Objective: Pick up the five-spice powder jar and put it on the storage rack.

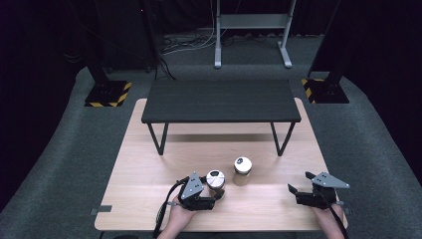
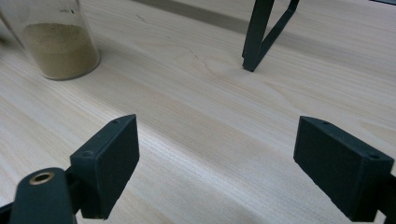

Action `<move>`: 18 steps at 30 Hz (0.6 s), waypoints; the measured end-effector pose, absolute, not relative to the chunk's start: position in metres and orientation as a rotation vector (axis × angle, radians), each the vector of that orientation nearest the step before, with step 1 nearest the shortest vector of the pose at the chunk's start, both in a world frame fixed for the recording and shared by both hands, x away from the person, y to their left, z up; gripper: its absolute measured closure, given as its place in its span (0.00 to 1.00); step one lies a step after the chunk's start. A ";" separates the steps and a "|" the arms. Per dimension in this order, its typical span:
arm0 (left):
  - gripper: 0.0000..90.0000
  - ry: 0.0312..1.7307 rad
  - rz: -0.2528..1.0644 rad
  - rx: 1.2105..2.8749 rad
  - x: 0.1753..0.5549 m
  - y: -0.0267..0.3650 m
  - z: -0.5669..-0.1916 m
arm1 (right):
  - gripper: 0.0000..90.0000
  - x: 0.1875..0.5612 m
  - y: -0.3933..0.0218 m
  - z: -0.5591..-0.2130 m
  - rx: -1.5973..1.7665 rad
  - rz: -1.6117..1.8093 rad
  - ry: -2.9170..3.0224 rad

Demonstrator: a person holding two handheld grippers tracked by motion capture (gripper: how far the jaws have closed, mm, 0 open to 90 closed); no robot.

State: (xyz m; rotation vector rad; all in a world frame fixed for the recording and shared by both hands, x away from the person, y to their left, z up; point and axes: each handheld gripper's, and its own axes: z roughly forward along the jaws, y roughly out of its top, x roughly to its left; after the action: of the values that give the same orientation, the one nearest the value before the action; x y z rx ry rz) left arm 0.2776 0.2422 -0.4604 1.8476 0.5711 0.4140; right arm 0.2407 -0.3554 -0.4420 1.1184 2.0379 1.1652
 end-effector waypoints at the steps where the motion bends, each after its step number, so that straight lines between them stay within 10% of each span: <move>1: 0.34 0.576 0.415 1.841 0.277 0.243 -0.460 | 0.15 0.241 -0.355 -0.442 1.119 1.165 2.037; 18: 0.34 0.605 0.471 1.802 0.285 0.246 -0.427 | 0.15 0.239 -0.356 -0.442 1.124 1.171 2.032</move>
State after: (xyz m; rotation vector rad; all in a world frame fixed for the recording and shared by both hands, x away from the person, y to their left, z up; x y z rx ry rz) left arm 0.2849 0.2458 -0.4268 1.8015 0.6050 0.4710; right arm 0.2391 -0.3558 -0.4419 1.1238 2.0317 1.1709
